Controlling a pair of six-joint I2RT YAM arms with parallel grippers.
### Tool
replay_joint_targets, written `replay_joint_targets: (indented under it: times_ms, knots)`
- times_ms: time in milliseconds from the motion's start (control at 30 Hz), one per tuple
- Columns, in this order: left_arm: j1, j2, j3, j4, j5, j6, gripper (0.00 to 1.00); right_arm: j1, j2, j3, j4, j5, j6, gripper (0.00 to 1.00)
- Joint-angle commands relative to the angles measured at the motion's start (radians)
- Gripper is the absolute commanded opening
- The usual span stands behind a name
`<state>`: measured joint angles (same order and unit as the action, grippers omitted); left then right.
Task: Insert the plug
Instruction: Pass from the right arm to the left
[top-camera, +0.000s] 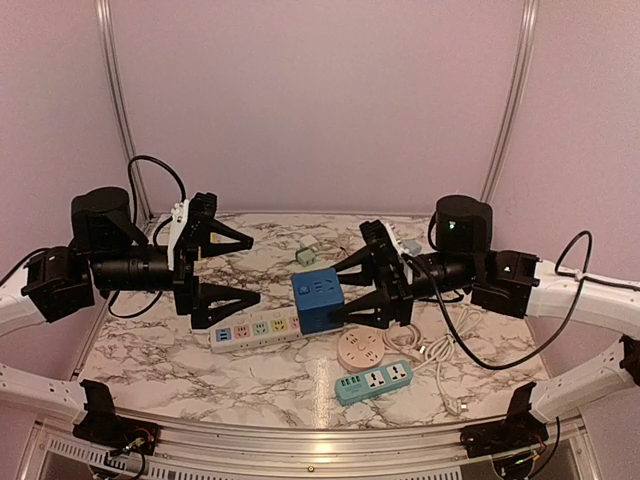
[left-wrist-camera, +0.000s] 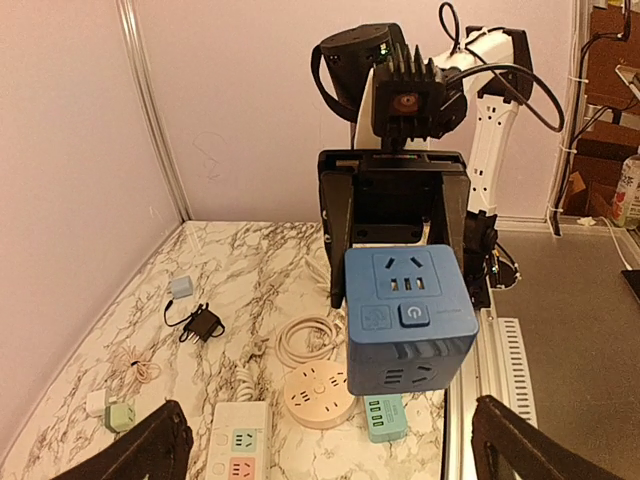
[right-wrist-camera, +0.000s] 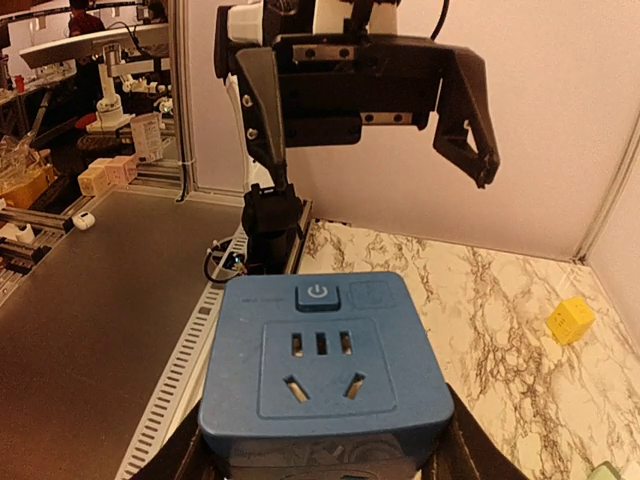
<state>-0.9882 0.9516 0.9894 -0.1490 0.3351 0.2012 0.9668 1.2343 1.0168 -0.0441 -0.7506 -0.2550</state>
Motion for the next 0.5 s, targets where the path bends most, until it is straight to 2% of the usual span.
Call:
replay_joint_targets:
  times_ms: [0,233,467]
  knots:
    - [0.006,0.019,-0.033,0.185,0.084,-0.046,0.99,0.006,-0.070,-0.112,0.518,0.030,0.288,0.05]
    - [0.007,0.114,-0.002,0.250,0.198,-0.075,0.99,0.007,-0.064,-0.223,0.820,0.138,0.480,0.04]
    - [0.006,0.177,0.035,0.268,0.230,-0.089,0.99,0.011,-0.024,-0.231,0.915,0.130,0.543,0.05]
